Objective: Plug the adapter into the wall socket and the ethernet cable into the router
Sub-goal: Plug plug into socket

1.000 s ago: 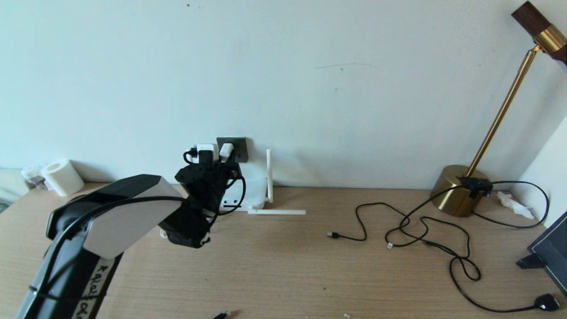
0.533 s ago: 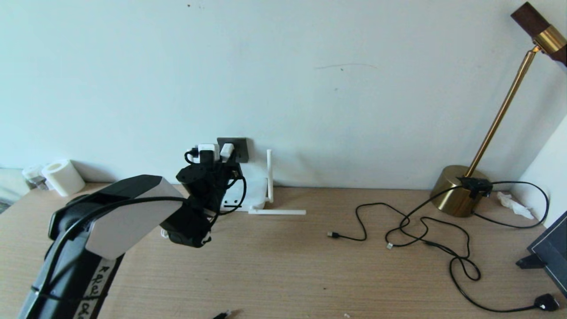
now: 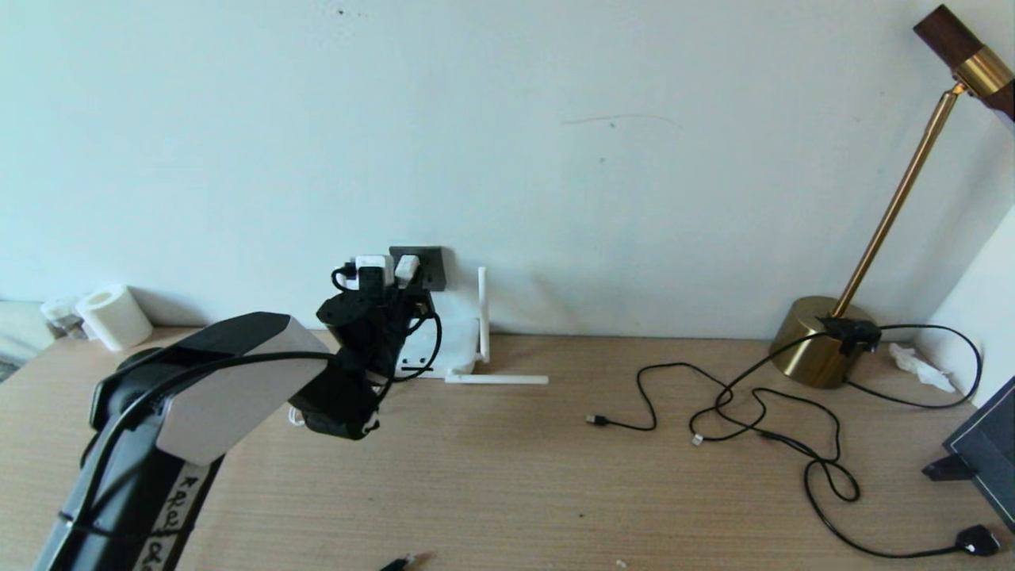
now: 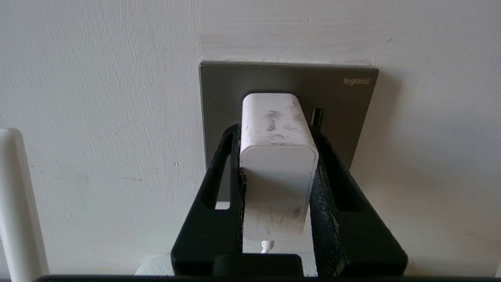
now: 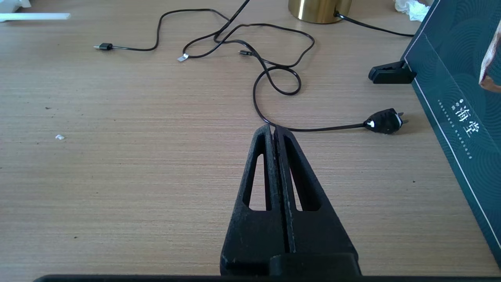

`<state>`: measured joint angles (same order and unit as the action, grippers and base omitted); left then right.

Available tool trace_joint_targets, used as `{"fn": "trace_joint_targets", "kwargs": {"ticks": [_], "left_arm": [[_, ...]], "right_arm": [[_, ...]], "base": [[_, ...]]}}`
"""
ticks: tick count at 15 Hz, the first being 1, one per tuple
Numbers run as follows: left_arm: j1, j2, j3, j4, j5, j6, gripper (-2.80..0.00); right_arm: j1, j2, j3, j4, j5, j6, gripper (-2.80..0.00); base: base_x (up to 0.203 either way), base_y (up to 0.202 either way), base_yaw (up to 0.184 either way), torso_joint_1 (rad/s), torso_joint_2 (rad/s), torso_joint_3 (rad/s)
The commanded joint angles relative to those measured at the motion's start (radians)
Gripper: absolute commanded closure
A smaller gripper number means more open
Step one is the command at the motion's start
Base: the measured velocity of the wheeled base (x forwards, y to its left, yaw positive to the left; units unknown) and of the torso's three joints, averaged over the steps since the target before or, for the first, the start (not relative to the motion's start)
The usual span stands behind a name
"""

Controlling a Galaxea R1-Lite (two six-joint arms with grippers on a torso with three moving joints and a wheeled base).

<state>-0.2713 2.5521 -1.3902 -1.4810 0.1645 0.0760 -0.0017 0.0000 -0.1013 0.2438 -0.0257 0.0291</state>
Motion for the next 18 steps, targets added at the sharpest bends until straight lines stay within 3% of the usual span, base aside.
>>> {"fn": "trace_joint_targets", "kwargs": {"ticks": [1,18], "left_arm": [[0.003,0.005,-0.004,-0.005,0.001,0.0,0.0],[0.009,0.005,-0.004,0.007,0.0,0.001,0.0]], "right_arm": [[0.0,0.0,0.0,0.002,0.001,0.0,0.0],[0.0,0.0,0.0,0.002,0.0,0.0,0.0]], "base": [[0.0,0.0,0.0,0.0,0.0,0.0],[0.0,0.0,0.0,0.0,0.0,0.0]]}}
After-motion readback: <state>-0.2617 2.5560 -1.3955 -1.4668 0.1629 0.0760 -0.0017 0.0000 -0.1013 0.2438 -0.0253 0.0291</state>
